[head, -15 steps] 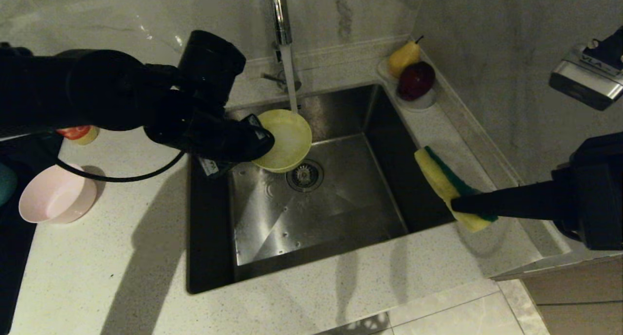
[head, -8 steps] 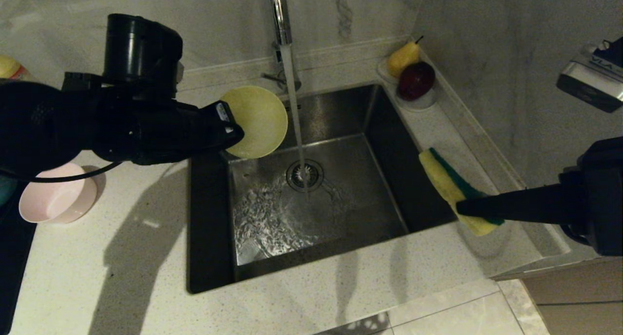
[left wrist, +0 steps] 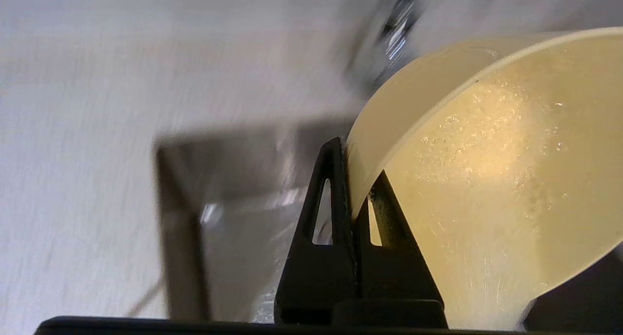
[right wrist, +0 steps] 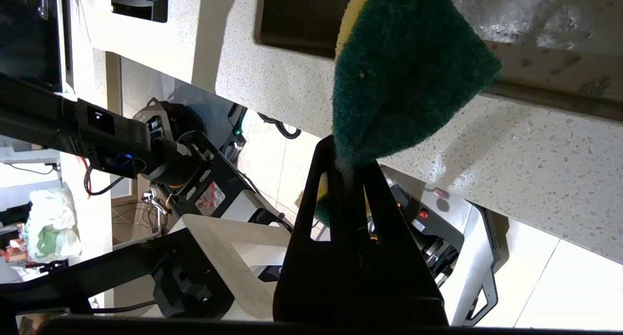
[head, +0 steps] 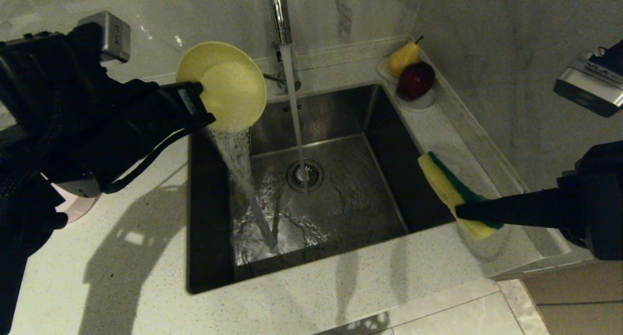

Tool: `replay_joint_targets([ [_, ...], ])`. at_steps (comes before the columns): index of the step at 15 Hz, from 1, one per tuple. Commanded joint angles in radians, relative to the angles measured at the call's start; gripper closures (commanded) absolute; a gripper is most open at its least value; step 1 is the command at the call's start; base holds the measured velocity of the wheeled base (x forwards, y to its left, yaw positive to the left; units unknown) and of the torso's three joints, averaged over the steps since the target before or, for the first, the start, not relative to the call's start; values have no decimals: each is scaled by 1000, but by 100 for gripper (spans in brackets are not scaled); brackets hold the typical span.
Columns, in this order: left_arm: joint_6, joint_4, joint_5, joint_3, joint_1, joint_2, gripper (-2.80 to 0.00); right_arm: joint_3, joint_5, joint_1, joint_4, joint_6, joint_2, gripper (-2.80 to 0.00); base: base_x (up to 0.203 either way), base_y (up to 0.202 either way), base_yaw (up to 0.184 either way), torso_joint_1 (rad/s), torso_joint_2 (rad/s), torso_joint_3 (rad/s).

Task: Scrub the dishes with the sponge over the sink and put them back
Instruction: Wash the bowl

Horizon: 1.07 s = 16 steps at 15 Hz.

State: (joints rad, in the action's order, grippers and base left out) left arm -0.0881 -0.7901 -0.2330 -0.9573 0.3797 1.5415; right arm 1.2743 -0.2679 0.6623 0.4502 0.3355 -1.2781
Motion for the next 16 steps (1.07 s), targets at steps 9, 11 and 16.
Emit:
replay_joint_targets([
  [9,195,-302,194,148,-12,-142,0,8,-13,2,-33,0,-26,0,0,0,0,0,0,0],
  [11,208,-304,196,155,-12,-156,0,11,-13,2,-38,0,-29,0,0,0,0,0,0,0],
  [16,203,-254,203,156,-12,-162,0,7,-14,3,-38,1,-20,0,0,0,0,0,0,0],
])
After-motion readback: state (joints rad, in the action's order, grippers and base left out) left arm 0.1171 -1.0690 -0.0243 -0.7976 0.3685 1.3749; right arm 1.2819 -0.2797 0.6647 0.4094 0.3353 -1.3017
